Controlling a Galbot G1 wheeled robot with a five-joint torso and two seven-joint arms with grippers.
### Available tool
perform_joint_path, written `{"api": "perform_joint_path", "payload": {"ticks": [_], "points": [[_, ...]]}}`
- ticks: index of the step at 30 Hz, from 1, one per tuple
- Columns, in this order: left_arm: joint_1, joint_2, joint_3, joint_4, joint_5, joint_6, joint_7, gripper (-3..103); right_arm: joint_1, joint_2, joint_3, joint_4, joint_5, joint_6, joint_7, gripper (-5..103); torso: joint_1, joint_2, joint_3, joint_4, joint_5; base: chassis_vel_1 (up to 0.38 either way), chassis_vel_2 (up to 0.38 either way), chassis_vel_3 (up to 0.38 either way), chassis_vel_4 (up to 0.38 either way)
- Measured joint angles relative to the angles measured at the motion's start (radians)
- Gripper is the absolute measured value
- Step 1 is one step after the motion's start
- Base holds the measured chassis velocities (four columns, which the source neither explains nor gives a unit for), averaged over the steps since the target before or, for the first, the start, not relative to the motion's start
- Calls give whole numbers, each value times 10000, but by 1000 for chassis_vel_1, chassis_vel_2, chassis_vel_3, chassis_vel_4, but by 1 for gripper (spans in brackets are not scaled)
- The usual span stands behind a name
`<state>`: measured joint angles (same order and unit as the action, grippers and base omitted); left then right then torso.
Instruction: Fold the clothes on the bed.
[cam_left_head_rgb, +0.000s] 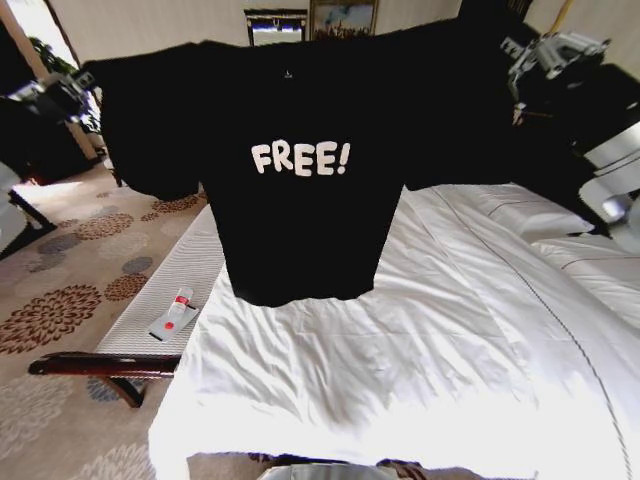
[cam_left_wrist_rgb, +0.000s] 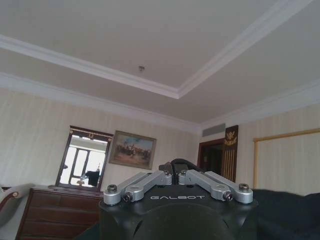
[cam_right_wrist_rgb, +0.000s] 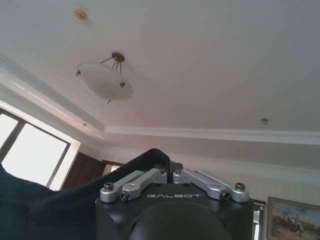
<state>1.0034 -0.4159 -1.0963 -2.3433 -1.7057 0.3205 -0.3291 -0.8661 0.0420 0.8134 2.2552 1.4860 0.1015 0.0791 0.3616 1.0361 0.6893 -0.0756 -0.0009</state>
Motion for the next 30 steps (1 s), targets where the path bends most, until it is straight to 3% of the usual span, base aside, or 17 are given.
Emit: {"api": "perform_joint_path", "payload": {"ticks": [3,5,7,9,13,16,19,24,26,29,30], "points": [[692,-165,-769,-591,-94,-41,64,1,94,10,148,405,0,81,125,0,1,0,1,-2,1,0,0,0,0],[1951,-334,-2289,-1332,-626,-93,147,1,307,-12,437,1088,46,224,607,0,1,0,0,3,4,0,0,0,0],[2208,-369,-2618,-1448,-777,-101,156,1,350,-24,502,1221,72,247,721,0,0,1,0,4,6,0,0,0,0],[2789,-520,-3774,-1616,-1448,-108,59,1,699,-160,793,1807,302,328,1201,0,-3,2,-2,2,3,0,0,0,0],[2872,-533,-4538,-1631,-2145,-109,-158,1,1442,-464,810,2117,757,352,1458,0,-3,3,-2,0,-1,0,0,0,0],[2722,-174,-5313,-1628,-2751,-109,-331,1,2393,-1111,727,2068,1465,367,1519,0,-2,2,-1,-1,0,0,0,0,0],[2570,99,-5497,-1625,-2900,-87,-378,1,2507,-1418,683,1795,1548,365,1443,0,-3,3,-1,-4,3,0,0,0,0],[2174,653,-4864,-1540,-2572,206,-546,1,2054,-1524,305,1381,1024,132,1421,0,-3,3,-1,0,1,0,0,0,0],[2336,1061,-3980,-1171,-2101,407,-660,1,1175,-1353,-131,1277,609,-284,1715,0,-3,3,0,0,4,0,0,0,0],[2380,1291,-1756,-814,-986,563,-765,1,73,-779,-1801,965,-442,-595,1923,0,0,0,3,2,5,0,0,0,0],[2380,1291,-1756,-814,-986,563,-765,1,73,-779,-1801,965,-442,-595,1923,0,0,0,3,2,5,0,0,0,0]]}}
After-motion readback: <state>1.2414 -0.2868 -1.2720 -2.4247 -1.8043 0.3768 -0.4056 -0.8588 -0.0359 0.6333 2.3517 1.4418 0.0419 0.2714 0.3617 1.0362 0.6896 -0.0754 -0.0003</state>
